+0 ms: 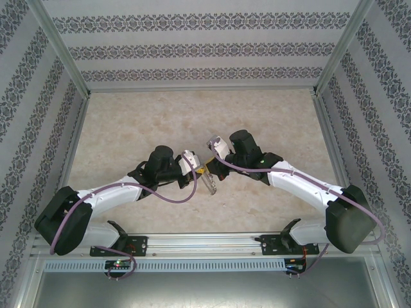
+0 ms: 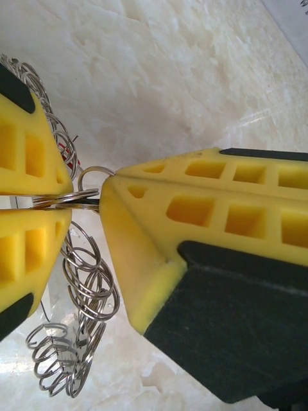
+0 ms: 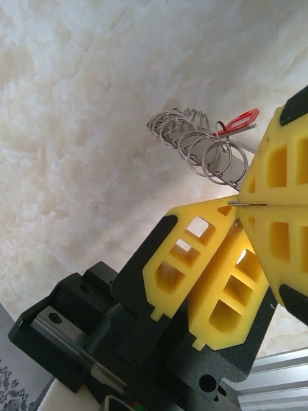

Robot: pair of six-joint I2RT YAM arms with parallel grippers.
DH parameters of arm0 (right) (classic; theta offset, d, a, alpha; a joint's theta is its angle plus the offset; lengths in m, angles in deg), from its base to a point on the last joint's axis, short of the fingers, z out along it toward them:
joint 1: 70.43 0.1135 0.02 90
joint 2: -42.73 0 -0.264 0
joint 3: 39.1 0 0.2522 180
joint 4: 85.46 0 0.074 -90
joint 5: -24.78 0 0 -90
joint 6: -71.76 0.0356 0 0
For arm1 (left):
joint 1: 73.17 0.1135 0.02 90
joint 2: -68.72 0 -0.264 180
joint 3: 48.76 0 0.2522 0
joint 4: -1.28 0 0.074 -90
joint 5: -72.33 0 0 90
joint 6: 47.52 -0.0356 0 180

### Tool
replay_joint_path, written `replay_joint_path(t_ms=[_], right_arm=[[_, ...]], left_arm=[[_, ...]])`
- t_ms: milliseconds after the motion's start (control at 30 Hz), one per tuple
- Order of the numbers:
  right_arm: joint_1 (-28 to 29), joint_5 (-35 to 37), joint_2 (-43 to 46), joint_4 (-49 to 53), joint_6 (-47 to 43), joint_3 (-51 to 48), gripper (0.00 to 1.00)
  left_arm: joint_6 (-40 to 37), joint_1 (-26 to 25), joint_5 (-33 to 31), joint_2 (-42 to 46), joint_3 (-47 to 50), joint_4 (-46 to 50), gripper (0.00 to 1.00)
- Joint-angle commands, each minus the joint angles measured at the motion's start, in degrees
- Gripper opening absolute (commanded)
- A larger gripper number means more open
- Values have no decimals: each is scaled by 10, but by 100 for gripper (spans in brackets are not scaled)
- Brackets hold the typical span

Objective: Put the keys on the keyring

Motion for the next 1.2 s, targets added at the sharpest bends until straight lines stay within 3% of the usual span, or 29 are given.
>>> replay_joint_path(t_ms=[0, 300, 467, 900, 933, 1000, 1167], right_arm=[[2, -19, -3, 2, -10, 12, 0], [-3, 21, -1, 12, -8, 9, 0], [-3, 11, 1, 8, -7, 8, 0], [-4, 16, -3, 15, -15, 11, 0], [-4, 17, -3, 15, -14, 11, 0], [-4, 17, -3, 15, -15, 10, 0], [-4, 14, -2, 16, -16, 10, 0]], left_arm=[[-5, -5, 4, 1, -4, 3, 13], [-19, -5, 36, 8, -6, 17, 9], [-27, -5, 45, 6, -12, 36, 11], [-51, -4, 59, 0, -32, 78, 6], [-50, -5, 62, -1, -33, 77, 7], [-47, -4, 67, -3, -33, 72, 18], [-48, -4, 70, -4, -37, 75, 14]])
